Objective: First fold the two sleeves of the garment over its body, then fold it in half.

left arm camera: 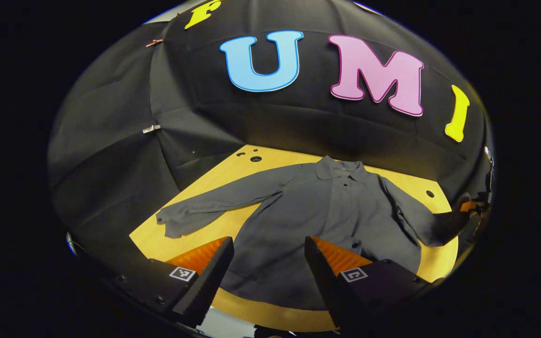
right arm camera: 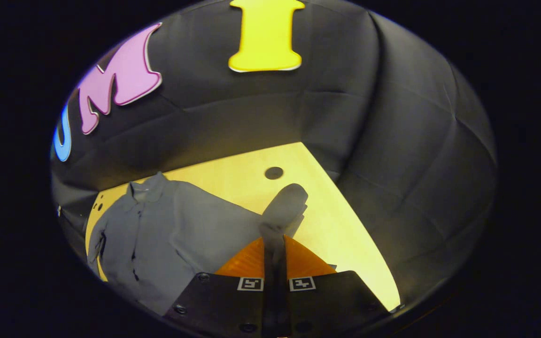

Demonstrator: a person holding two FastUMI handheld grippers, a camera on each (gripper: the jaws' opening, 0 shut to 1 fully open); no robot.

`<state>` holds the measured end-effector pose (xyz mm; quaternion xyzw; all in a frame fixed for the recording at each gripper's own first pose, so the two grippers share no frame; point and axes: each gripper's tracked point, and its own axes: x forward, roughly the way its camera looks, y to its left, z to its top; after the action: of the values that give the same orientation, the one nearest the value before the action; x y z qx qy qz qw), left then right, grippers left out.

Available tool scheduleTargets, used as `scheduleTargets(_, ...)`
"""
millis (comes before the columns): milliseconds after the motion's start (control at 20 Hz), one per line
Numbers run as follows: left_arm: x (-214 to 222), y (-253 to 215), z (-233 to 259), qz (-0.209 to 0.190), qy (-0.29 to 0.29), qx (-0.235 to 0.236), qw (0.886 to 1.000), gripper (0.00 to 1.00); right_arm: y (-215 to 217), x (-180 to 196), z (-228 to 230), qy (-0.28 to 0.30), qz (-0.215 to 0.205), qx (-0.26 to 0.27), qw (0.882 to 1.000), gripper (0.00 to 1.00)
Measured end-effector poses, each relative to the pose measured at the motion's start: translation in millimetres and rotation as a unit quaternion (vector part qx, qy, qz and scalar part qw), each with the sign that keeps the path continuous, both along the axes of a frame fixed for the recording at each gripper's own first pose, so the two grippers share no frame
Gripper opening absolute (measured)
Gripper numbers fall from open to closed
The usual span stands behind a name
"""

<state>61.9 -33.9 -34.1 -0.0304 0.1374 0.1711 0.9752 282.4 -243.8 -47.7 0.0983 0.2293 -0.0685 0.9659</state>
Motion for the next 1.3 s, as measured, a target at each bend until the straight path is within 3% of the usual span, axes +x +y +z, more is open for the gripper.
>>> scheduleTargets(350,-17,16,-4,-0.013,0.004,0.003,1.000,0.96,115,32,57,-0.037,0.079,0.001,0.996,0.05)
scheduleTargets(700,-33,72,-24,0.030,0.010,-0.052,0.998,0.96,268,55,79,-0.044,0.176,-0.030,0.983,0.05)
scheduleTargets(1250,-60,166,-51,0.090,0.012,-0.080,0.993,0.96,496,64,16,0.001,0.286,-0.018,0.958,0.05)
scheduleTargets(1300,-64,175,-54,0.096,0.013,-0.083,0.992,0.92,510,65,6,0.010,0.285,-0.014,0.958,0.05)
